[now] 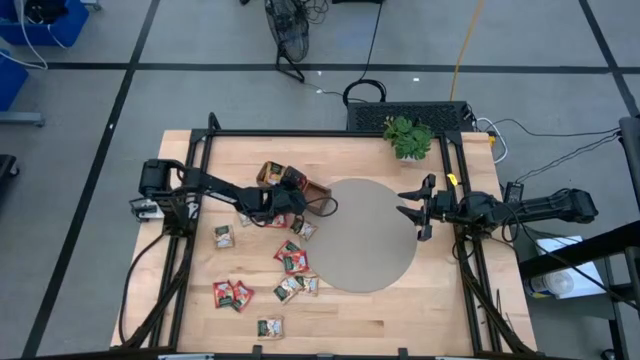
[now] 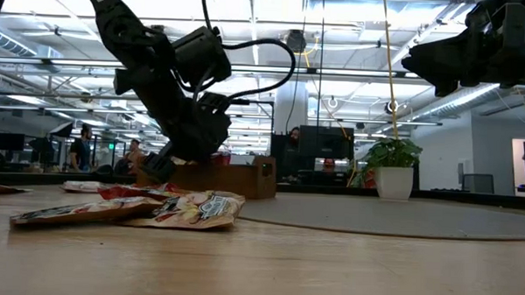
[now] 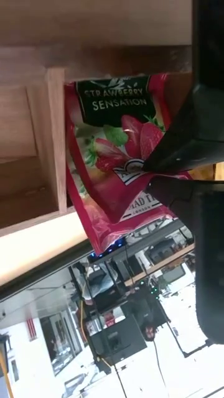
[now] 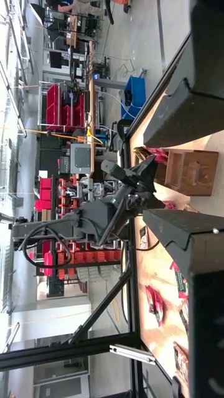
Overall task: Pick & Place Tea
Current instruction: Put the red tea bag into the middle section of the wooden organizer
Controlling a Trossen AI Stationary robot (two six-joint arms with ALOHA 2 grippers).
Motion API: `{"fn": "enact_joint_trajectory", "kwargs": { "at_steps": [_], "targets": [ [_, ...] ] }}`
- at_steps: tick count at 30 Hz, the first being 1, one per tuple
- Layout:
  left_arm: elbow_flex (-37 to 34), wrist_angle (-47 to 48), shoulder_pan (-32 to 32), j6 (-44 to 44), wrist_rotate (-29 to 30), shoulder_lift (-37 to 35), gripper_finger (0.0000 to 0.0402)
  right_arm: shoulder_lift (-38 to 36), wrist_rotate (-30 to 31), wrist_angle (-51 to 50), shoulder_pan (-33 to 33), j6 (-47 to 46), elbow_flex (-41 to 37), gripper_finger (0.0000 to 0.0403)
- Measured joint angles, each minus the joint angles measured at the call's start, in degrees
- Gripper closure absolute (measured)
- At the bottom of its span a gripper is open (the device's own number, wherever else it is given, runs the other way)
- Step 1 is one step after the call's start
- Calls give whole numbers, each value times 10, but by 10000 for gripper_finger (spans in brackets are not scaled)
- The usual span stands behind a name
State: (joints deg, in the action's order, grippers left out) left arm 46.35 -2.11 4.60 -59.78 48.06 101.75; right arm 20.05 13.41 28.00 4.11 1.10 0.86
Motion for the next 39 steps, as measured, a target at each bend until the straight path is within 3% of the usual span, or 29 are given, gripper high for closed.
{"fn": "enact_joint_trajectory", "kwargs": {
  "at_steps": [8,17,23,32,39],
  "targets": [
    [0,-51,-2,2,46,-1,375,0,0,0,0,0,0,248],
    [0,-54,-2,6,46,-1,374,0,0,0,0,0,0,248],
    [0,-54,-2,55,46,-1,370,0,0,0,0,0,0,248],
    [0,-54,-2,59,53,-1,282,0,0,0,0,0,0,248],
    [0,-100,-14,28,154,-1,228,0,0,0,0,0,0,248]
  ]
}}
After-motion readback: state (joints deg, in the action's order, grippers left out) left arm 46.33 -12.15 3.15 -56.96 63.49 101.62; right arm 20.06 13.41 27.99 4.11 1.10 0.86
